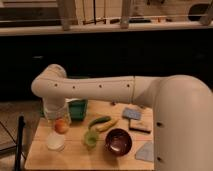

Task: Place apple in paper cup

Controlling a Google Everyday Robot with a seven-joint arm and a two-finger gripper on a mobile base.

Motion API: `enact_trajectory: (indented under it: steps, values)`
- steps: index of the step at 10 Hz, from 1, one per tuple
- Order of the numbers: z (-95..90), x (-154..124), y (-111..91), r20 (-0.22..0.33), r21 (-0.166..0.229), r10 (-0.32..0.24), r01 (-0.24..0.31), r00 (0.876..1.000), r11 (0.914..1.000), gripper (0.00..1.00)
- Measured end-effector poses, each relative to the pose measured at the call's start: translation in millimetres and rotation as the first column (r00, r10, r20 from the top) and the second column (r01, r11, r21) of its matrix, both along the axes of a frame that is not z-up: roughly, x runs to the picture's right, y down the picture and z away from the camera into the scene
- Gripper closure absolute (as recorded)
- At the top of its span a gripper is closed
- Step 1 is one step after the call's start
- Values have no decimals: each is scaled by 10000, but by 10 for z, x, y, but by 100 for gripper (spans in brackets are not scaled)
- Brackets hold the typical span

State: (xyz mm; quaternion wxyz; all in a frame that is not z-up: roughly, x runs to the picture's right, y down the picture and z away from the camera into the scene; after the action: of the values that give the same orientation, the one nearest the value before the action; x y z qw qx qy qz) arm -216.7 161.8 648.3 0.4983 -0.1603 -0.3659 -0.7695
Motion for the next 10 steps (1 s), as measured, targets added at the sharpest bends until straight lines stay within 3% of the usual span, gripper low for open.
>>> enact_trajectory:
  steps: [5, 10]
  values:
    - [-106, -296, 207, -173, -428, -903, 895, 9958, 9951, 98]
    - [-59, -362, 344, -284, -848, -1170, 1142, 9927, 9898, 98]
